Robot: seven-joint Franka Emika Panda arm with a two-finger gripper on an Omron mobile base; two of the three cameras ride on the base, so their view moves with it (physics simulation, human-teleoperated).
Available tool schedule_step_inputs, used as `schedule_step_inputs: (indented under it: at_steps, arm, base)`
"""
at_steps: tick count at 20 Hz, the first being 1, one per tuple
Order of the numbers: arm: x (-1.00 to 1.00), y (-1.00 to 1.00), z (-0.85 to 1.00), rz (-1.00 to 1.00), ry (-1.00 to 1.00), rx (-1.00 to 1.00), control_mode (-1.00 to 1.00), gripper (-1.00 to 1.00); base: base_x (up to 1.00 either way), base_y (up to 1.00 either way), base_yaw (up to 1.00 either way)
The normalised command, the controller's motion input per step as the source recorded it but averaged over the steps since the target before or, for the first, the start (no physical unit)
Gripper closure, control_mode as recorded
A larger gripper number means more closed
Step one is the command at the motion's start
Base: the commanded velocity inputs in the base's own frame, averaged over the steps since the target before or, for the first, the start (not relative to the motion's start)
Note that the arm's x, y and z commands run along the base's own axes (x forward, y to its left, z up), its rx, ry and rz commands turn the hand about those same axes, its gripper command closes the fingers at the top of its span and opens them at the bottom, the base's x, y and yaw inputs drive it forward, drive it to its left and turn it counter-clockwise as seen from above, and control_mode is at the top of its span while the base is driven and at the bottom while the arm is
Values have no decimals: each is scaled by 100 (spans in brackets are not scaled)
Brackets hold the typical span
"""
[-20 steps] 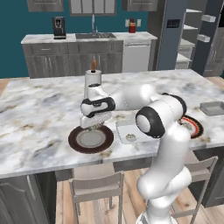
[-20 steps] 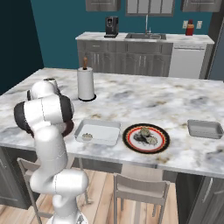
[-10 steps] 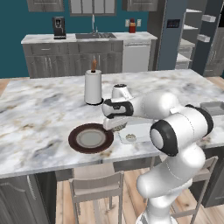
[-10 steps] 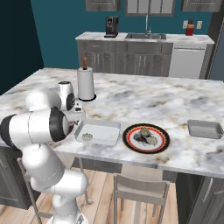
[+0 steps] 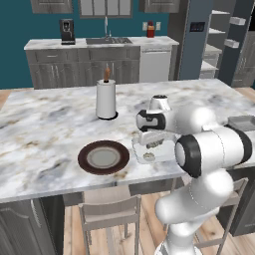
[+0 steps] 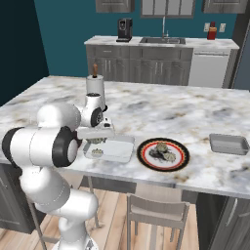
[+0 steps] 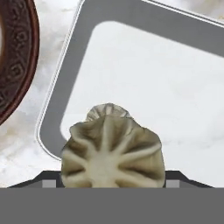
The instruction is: Place two dumplings into each of the tupperware containers and then place the containers in the fridge.
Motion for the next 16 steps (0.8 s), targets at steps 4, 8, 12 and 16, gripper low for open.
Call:
schedule_step_inputs:
  at_steps: [4,8,12,16]
  arm:
    - [35,-67,0,-6,11,0,-100,100]
    - [11,-63,-27,-1,6,1,-100,100]
    - [0,-19,-53,-3,0,0,-100,100]
    - [10,0,-44,-3,0,0,-100,100]
  base:
    - [0,0,0]
    - [0,0,0]
    - [0,0,0]
    - [0,0,0]
